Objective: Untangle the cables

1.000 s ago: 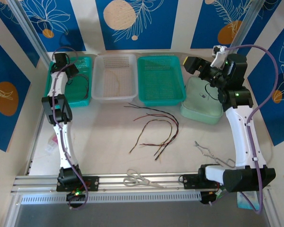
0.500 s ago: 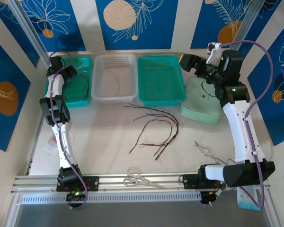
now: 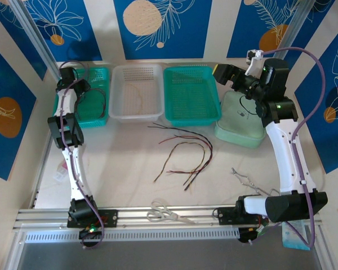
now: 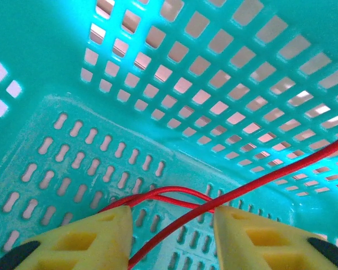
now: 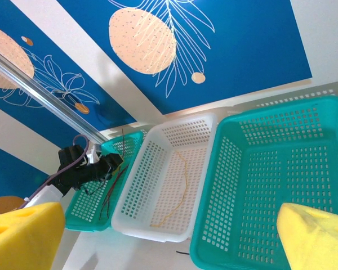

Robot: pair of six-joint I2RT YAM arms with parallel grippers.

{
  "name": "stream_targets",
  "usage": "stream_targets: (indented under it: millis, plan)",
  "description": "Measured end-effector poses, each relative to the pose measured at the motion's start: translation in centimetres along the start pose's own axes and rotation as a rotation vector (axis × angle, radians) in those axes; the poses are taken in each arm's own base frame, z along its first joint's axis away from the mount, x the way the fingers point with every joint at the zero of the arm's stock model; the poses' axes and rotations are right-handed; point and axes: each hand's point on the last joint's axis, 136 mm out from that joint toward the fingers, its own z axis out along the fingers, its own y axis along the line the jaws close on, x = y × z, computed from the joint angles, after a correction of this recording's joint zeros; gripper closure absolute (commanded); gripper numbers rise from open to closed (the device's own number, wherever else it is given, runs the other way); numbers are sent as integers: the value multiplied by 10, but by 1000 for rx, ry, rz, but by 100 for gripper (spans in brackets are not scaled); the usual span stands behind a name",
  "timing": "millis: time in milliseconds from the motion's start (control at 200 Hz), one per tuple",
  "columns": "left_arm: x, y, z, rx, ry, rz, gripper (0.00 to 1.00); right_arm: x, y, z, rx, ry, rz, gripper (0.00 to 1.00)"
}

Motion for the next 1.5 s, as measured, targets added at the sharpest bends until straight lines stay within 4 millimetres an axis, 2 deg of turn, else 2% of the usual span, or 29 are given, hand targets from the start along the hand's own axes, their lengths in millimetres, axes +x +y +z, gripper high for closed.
stream_targets:
  millis: [120,260,325,620,665,715,830,935,1031,1171,1276,1336,1391,1501]
  plan:
    - [11,1,4,2,27,0,58,-1,1,-2,1,1,-3,3]
    - [33,7,11,-6,76,8,58,-2,3,-3,0,-1,-5,3]
    - [32,3,7,6,77,17,58,-2,3,-3,0,-1,-5,3]
    - [53,-11,-2,22,127,71,58,-6,11,-15,-10,-22,-17,3]
    - [54,-13,-5,23,131,81,55,-6,12,-17,-12,-26,-19,3]
    - [55,-16,-9,25,134,102,45,-7,13,-18,-13,-29,-20,3]
    - [60,-21,-22,13,139,129,39,-4,11,-17,-10,-22,-17,3]
    - [61,-30,-42,-3,126,162,37,8,4,-16,8,8,-2,3]
    - [54,-42,-64,-9,92,194,36,22,-5,-17,37,44,14,3]
    - [34,-69,-111,-27,5,265,32,46,-25,-19,117,110,61,4]
    - [27,-101,-153,-20,-40,336,29,74,-48,-17,199,181,135,4]
    - [32,-117,-177,-5,-52,370,29,99,-62,-17,244,238,193,4]
    - [44,-130,-199,10,-49,408,28,126,-74,-16,287,303,243,4]
    - [77,-147,-234,35,-29,484,28,176,-80,-17,360,435,270,3]
